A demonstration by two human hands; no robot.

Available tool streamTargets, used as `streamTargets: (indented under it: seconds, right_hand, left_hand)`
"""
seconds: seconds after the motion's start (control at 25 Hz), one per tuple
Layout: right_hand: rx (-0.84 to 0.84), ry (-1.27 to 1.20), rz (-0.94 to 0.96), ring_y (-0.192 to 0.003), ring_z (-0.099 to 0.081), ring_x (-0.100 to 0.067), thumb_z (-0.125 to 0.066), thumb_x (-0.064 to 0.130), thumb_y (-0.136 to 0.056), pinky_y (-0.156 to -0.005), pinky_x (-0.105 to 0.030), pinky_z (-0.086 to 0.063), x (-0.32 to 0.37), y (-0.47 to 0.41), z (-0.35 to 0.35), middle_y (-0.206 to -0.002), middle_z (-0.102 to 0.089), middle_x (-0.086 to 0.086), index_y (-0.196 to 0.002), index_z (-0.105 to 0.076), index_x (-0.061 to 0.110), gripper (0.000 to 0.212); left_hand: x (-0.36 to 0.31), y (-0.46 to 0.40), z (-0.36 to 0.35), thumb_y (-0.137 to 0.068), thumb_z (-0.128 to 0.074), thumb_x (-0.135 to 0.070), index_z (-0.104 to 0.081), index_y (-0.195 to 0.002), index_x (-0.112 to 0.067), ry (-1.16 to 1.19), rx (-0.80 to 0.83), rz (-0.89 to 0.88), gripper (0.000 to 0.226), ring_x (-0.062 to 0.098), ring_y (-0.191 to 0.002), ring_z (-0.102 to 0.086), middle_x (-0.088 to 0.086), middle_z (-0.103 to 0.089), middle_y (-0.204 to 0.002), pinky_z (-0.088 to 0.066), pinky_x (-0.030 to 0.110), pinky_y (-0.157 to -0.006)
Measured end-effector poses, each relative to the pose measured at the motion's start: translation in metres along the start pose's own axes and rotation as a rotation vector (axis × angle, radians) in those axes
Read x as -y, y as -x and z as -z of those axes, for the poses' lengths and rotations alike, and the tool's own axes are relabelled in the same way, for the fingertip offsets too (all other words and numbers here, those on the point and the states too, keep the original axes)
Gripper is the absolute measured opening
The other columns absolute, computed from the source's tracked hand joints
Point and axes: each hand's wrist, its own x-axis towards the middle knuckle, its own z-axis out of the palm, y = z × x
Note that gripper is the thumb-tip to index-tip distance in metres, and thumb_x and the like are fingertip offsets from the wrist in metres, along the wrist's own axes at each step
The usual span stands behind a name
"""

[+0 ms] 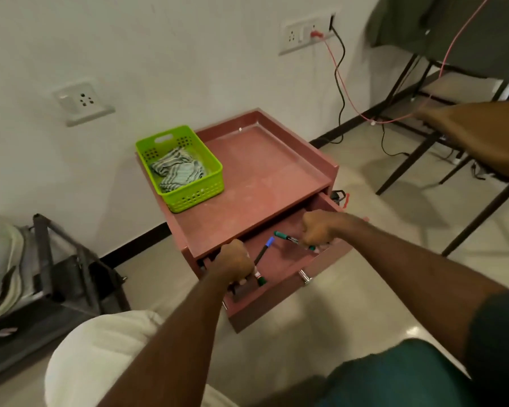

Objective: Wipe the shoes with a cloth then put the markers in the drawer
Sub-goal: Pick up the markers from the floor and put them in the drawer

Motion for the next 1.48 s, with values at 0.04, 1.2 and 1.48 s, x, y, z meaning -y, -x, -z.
streamTargets:
  seconds: [0.04,1.2,1.48]
  right_hand:
    - [-0.018,0.044,0.001,-0.063,-0.065,-0.021,-0.064,0.023,-0.079,-0.062,-0.031,-0.057,0.007,-0.013,-0.006,-0.074,-0.072,-0.009,-0.075,-0.072,0.004,0.020]
    - [0.187,0.085,0.045,-0.077,-0.066,-0.017,-0.069,0.021,-0.091,-0.056,-0.023,-0.046,0.066,-0.043,-0.006,-0.093,-0.074,-0.007,-0.105,-0.073,0.013,0.017]
    - [-0.322,0.097,0.486,-0.090,-0.069,-0.025,-0.066,0.015,-0.087,-0.072,-0.029,-0.050,0.181,0.020,0.021,-0.097,-0.074,-0.010,-0.101,-0.071,0.009,0.017]
  left_hand:
    - [0.002,-0.009,-0.007,-0.084,-0.075,-0.008,-0.071,-0.095,0.005,-0.019,-0.007,0.036,0.018,0.028,-0.074,-0.076,0.017,-0.076,-0.084,-0.064,0.041,-0.069]
    - [0.040,0.009,0.040,-0.093,-0.068,-0.015,-0.071,-0.097,-0.004,0.076,0.087,-0.078,0.012,0.021,-0.071,-0.074,0.022,-0.076,-0.099,-0.056,0.025,-0.053]
    - [0.086,0.110,0.153,-0.088,-0.073,-0.014,-0.068,-0.077,-0.009,-0.042,-0.310,-0.275,0.013,0.026,-0.071,-0.071,0.007,-0.071,-0.070,-0.054,0.028,-0.061]
